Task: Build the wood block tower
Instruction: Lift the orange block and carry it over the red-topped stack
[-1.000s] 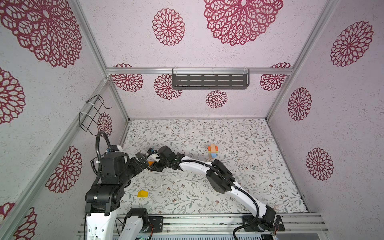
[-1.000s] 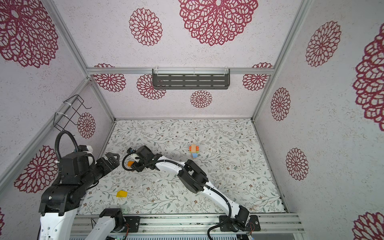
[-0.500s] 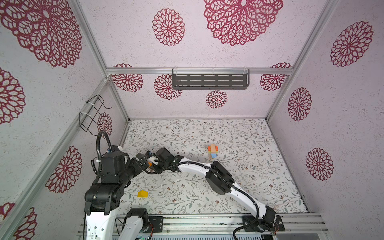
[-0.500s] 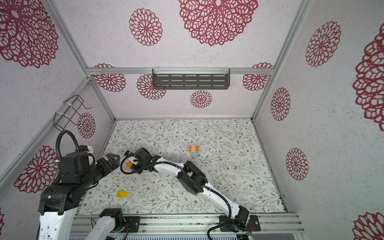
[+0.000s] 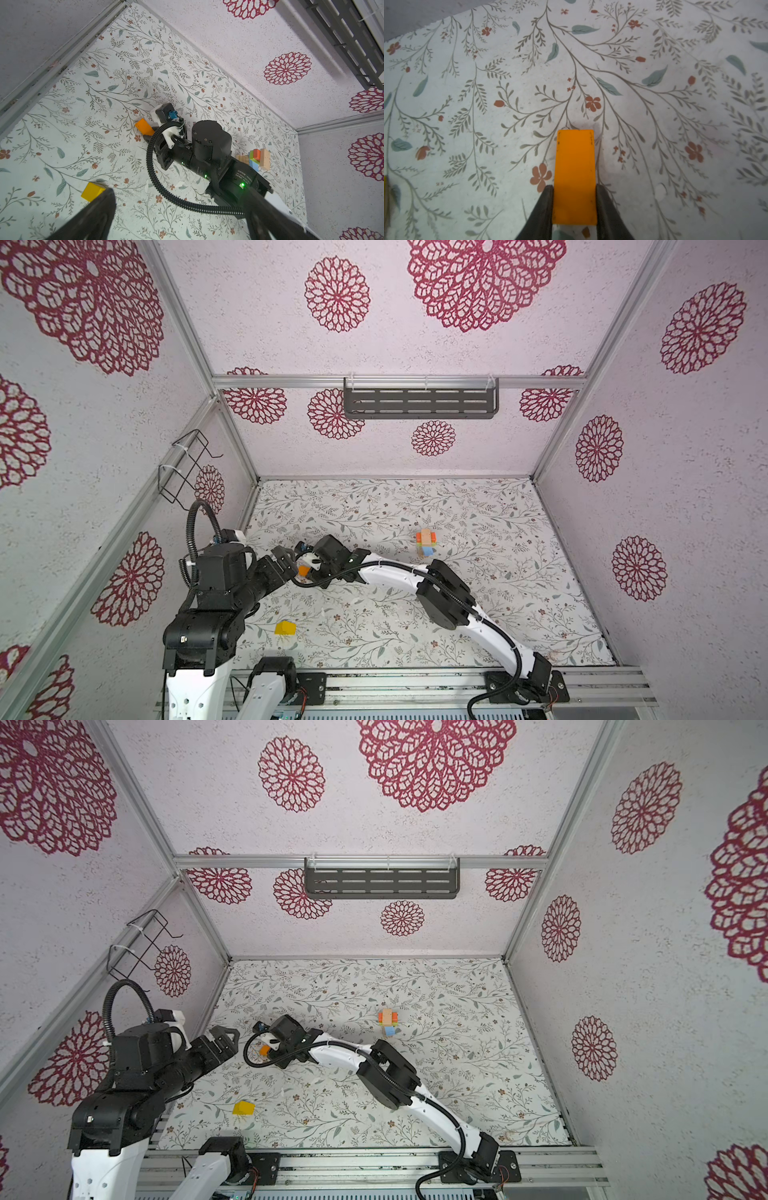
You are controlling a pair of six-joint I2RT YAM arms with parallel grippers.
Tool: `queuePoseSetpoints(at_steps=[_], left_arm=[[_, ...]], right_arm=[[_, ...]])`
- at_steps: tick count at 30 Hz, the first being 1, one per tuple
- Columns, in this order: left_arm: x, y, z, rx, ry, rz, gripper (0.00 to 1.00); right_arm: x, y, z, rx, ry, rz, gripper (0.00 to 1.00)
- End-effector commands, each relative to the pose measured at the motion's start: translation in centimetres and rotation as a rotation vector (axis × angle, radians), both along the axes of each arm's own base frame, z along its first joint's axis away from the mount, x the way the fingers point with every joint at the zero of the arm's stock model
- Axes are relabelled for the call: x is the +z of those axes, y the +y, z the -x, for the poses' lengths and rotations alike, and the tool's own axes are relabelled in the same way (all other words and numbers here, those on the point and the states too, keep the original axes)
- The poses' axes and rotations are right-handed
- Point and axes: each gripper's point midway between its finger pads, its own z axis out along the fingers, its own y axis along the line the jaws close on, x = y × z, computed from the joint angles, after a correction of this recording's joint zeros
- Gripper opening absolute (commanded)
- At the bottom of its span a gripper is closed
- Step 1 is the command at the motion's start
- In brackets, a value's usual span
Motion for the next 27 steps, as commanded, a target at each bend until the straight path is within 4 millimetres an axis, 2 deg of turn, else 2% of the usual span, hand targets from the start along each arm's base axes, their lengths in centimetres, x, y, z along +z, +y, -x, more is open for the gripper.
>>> queuePoseSetpoints(at_steps=[1,6,12,17,21,27], left_arm=[[0.8,-0.1,-0.1,-0.022,-0.018,-0.010,0.97],[1.0,-0.4,-0.4,-0.032,-0.031,-0.001,0.97],[0.6,-1.2,-1.7,-0.064,-0.045,0.041,0.97],[0.0,-1.7,-3.0,-0.082,-0.051,0.062,0.98],[-0.8,-2.1,-4.1,-0.095,-0.051,0.080,0.98],[-3.7,-3.9,-6.0,-0.137,-0.016,0.064,0.99]], right_arm=[[7.8,-1.1,-0.4,-0.085,-0.035,-0.054,0.04],[10.1,-4.2,-1.3,-0.236,-0.042,-0.004,0.02],[12.8,-9.8,-2.4,-0.423,-0.074,0.072,0.03],[15.1,-15.7,-3.3,-0.589,-0.036,0.040,0.03],[16.0,-20.6,-3.6,-0.716,-0.006,0.025,0.04],[17.7,-27.3,-4.1,-0.895,0.048,-0.021,0.04]])
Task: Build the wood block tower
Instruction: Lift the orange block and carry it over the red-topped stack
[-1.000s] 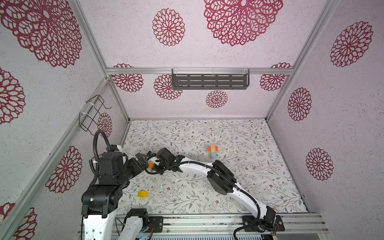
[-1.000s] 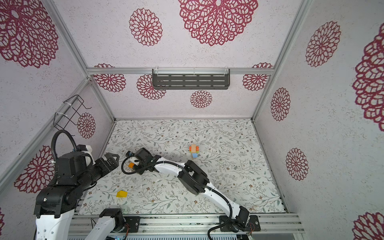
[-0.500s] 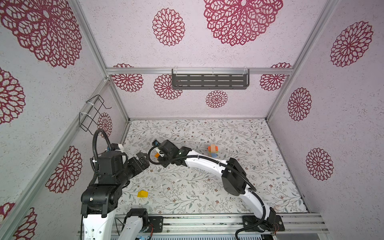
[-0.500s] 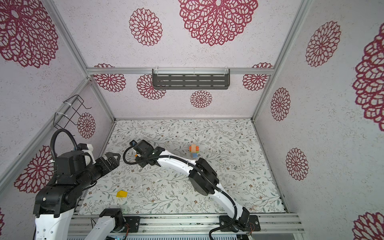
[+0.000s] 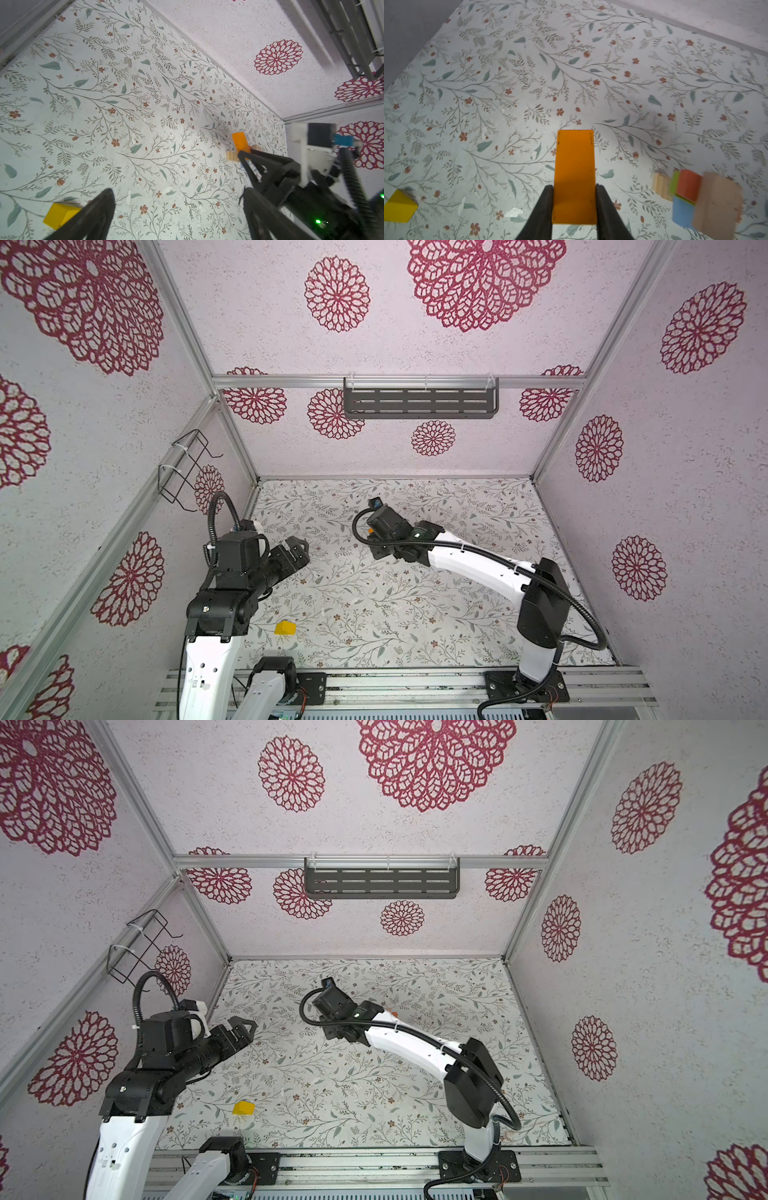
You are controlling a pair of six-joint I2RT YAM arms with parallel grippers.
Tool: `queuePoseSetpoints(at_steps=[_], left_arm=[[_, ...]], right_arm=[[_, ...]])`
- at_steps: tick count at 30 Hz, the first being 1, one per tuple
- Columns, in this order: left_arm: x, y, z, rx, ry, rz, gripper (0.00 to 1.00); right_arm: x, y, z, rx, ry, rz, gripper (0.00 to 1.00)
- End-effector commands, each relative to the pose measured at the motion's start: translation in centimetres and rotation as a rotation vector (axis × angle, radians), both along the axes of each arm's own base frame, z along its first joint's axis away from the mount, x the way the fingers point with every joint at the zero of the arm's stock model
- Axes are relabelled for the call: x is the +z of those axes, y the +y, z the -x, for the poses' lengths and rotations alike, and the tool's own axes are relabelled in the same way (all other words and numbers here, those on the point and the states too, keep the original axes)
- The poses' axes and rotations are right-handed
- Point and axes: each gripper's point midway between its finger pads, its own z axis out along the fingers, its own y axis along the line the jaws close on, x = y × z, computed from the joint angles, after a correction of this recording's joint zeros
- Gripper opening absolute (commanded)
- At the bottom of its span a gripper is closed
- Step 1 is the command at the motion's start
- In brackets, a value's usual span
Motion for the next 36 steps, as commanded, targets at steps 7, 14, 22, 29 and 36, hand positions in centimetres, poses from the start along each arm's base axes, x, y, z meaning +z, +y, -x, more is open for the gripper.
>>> queuePoseSetpoints(at_steps=[7,14,22,29,36], left_arm=[[-4.2,-4.2,-4.6,-0.077,0.026,-0.063,0.98],[-6.8,-7.0,-7.8,-0.116,0.055,-0.062,0.98],[-10.3,-9.0,-9.5,-0.134,0.091,-0.058,0.98],[-11.1,-9.8,-9.5,-0.151,0.102,-0.082,0.98],[-12.0,-10.8,-9.3,-0.170,0.113,-0.080,0.98]], right_arm=[[3.6,-9.3,-1.2,-0.279,-0.047,-0.113,0.04],[3.1,-12.3,-2.5,-0.351,-0.058,-0.106,0.02],[1.4,-13.4,-3.4,-0.386,-0.055,-0.087,0.03],[-0.2,-13.4,-4.0,-0.390,-0.026,-0.079,0.00],[-0.8,-12.8,-4.2,-0.373,0.008,-0.100,0.00]])
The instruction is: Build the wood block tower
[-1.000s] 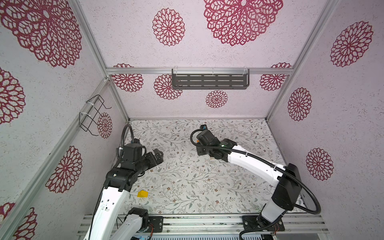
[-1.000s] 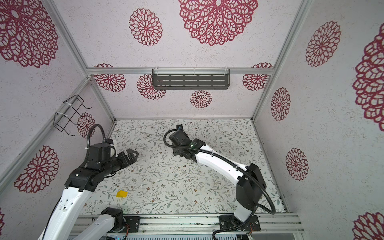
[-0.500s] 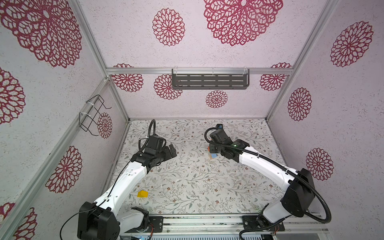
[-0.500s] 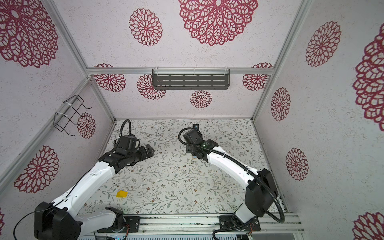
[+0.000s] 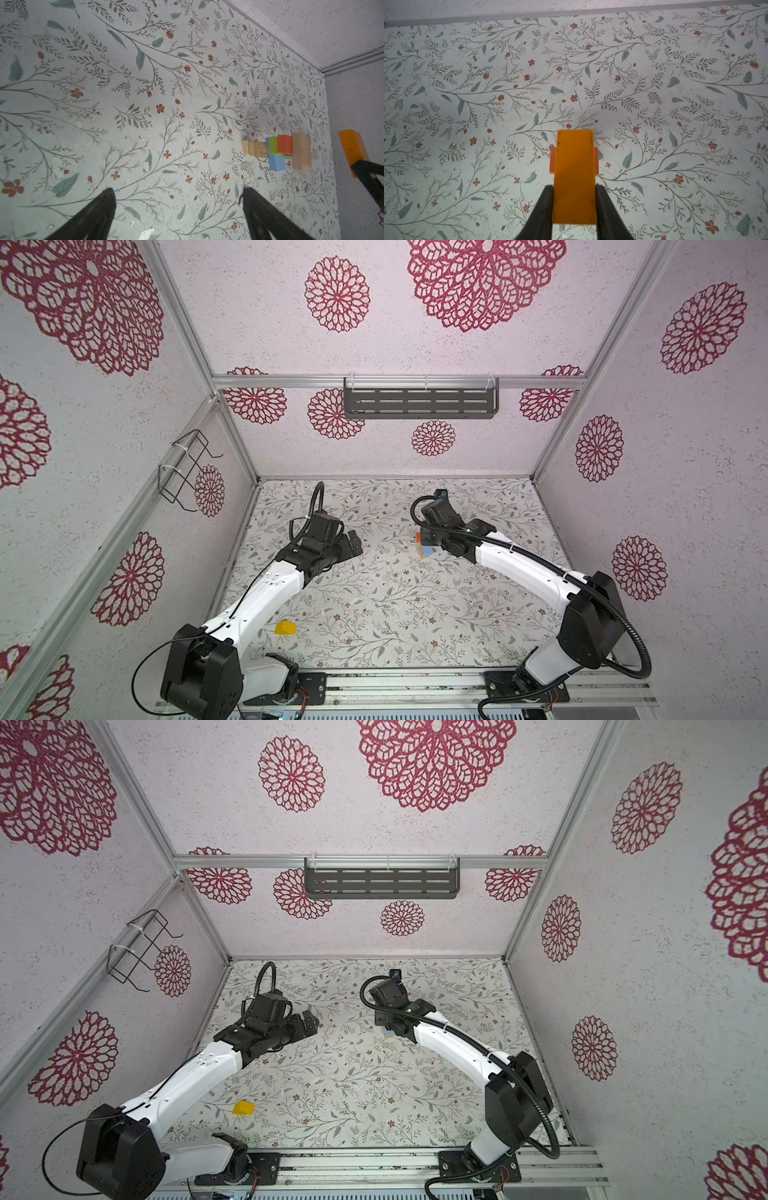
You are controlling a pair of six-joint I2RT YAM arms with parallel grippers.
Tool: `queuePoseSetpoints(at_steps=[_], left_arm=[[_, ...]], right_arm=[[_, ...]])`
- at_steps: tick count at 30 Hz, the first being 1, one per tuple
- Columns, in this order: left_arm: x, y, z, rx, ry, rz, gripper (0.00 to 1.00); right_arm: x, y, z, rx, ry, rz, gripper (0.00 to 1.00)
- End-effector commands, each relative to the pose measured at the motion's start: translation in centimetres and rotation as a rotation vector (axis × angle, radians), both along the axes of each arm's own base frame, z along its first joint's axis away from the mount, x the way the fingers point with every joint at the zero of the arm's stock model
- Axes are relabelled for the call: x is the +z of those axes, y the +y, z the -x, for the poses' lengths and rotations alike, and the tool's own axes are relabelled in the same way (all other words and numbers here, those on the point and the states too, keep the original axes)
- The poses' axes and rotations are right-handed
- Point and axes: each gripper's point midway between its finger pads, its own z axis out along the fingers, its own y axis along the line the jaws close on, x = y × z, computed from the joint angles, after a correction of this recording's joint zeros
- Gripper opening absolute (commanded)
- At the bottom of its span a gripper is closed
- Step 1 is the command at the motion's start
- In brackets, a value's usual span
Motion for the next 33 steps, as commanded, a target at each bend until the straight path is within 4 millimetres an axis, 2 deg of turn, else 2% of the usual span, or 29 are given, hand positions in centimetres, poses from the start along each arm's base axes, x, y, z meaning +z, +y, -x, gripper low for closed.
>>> queuePoseSetpoints(at_steps=[1,9,33], left_arm=[[-0.6,-0.4,-0.2,0.002,-0.003,-0.006,0.98],[-0.9,-0.6,0.1,-0.008,0.013,-0.018,0.98],[-1.7,-0.8,0.3,-0.016,0.028,-0.025,0.98]], right_arm=[[0.5,0.4,-0.6,-0.013,-0.002,-0.047,0.00],[-0.1,0.9,-0.4,-0.001,0.036,-0.073,0.00],[-1.9,0.4,0.1,-0.012,0.069,-0.046,0.00]])
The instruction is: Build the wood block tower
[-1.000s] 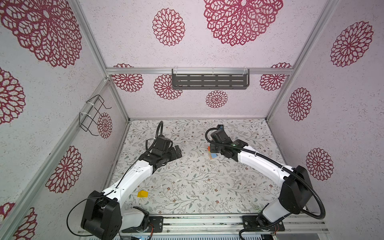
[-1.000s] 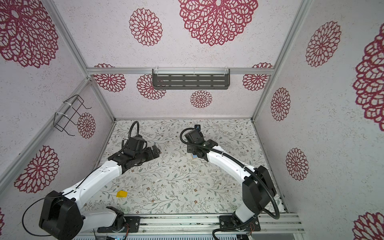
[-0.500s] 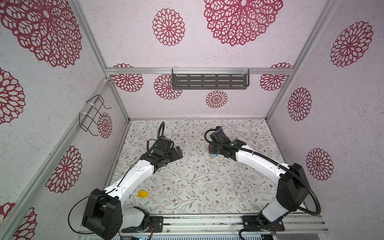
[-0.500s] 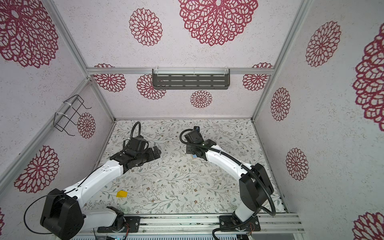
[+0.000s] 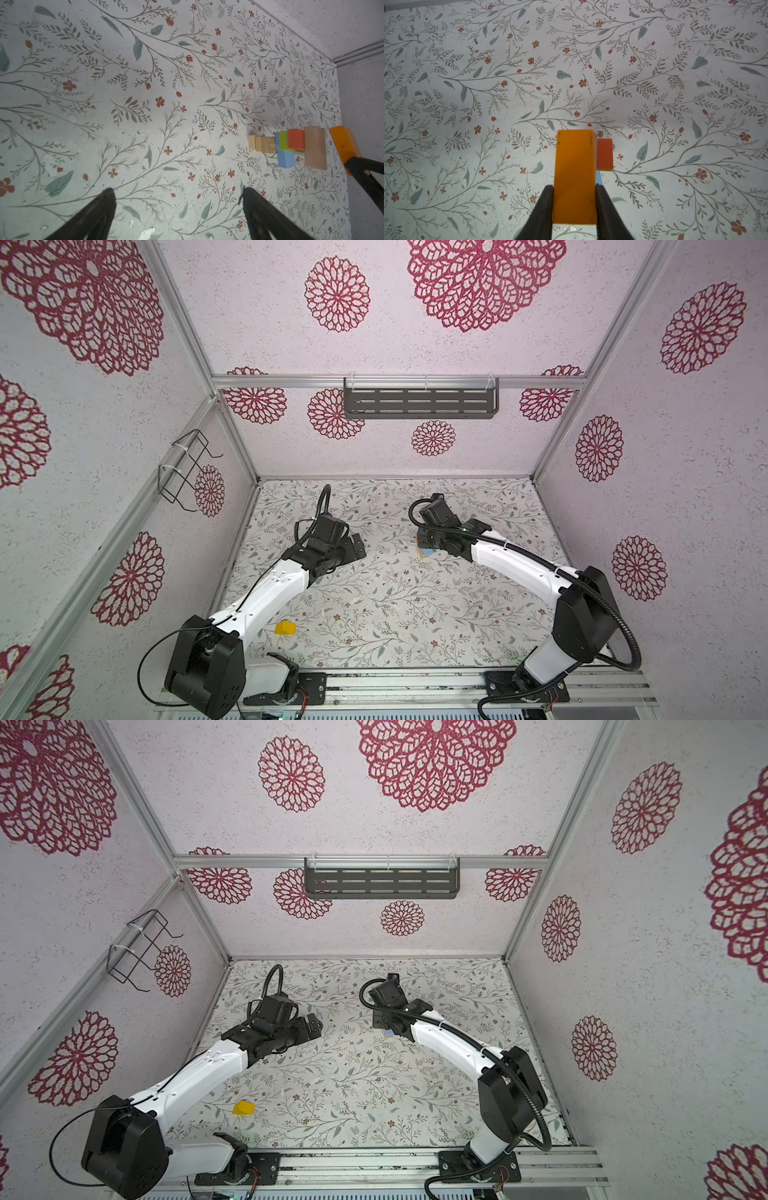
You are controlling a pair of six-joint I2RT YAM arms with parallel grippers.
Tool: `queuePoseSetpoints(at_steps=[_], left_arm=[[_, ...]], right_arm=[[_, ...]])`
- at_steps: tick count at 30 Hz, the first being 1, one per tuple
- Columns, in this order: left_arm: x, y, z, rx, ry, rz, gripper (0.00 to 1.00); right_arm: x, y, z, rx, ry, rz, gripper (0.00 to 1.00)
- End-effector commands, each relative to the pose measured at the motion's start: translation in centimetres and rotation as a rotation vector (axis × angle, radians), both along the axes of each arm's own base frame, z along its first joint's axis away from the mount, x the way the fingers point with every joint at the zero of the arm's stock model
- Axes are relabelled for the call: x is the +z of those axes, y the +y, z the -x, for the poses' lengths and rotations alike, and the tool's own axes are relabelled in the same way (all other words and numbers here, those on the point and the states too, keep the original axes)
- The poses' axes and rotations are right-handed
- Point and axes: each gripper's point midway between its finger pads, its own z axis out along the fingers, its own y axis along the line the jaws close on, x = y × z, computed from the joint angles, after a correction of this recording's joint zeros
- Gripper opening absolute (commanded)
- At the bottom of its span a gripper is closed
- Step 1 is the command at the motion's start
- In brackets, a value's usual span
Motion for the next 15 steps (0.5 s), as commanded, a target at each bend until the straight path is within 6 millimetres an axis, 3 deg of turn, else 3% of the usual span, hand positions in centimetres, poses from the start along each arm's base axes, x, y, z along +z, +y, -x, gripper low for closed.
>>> queuePoseSetpoints(at_steps=[1,15], left_arm=[[-0.19,-0.28,-0.09,-0.004,-0.007,0.000,0.98],[-0.05,-0.21,-0.01,-0.004,-0.010,-0.002,0.98]], right_arm=[[0.22,-0.49,-0.20,-0.033,-0.007,-0.010,0.00],[-0.45,-0.19,-0.30,-0.026,0.008,-0.005,0.00]])
